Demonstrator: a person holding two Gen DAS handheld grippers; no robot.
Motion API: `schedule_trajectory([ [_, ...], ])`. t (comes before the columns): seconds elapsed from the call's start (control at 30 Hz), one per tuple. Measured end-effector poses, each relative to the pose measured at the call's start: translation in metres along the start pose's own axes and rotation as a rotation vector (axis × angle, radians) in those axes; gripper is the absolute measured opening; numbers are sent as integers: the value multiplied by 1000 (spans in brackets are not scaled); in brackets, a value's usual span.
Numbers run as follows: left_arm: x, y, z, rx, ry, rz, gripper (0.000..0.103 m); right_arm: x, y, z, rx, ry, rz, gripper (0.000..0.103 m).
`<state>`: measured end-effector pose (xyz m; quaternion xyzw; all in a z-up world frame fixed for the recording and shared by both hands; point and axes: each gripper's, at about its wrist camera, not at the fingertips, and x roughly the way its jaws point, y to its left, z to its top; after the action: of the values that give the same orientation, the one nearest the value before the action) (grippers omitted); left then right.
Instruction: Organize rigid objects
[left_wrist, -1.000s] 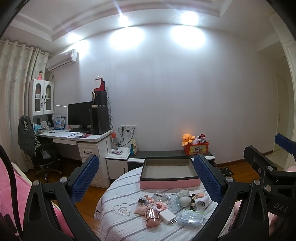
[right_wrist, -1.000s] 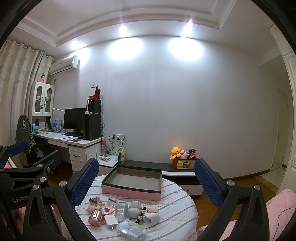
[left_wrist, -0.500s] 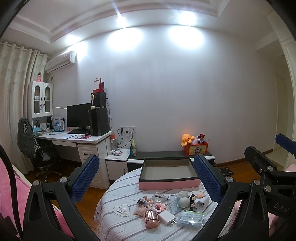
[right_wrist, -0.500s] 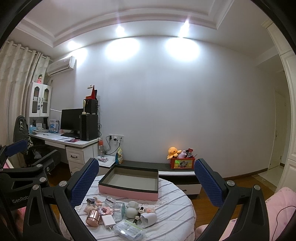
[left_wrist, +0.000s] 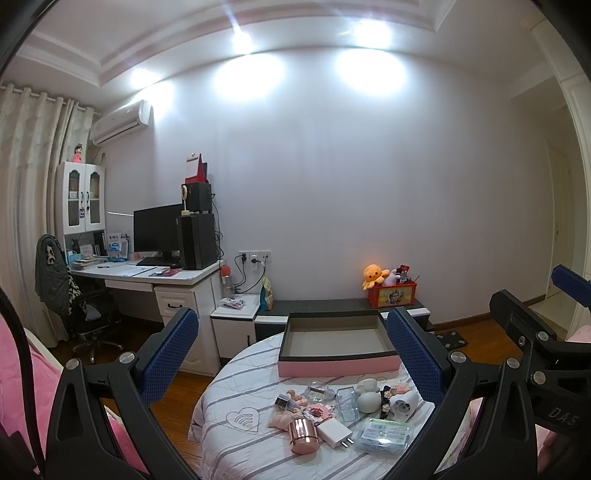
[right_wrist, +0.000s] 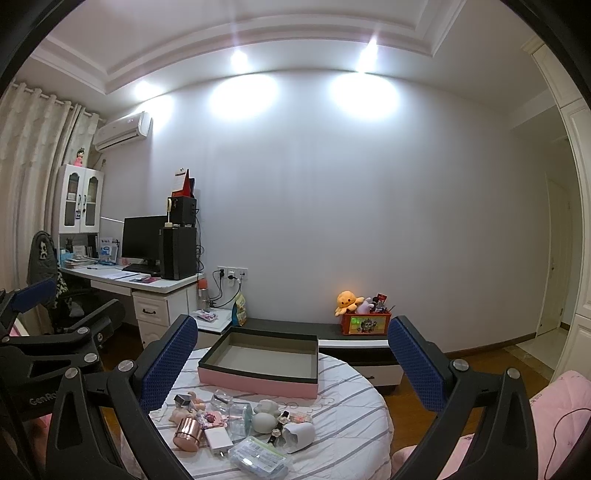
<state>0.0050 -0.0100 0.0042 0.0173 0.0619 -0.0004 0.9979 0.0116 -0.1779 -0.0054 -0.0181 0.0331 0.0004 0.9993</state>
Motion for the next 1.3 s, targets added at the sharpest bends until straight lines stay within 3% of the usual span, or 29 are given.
schedule_trajectory([
  [1.3, 5, 3, -6, 0, 8, 0, 103, 1, 4, -1, -2, 6, 7, 103],
])
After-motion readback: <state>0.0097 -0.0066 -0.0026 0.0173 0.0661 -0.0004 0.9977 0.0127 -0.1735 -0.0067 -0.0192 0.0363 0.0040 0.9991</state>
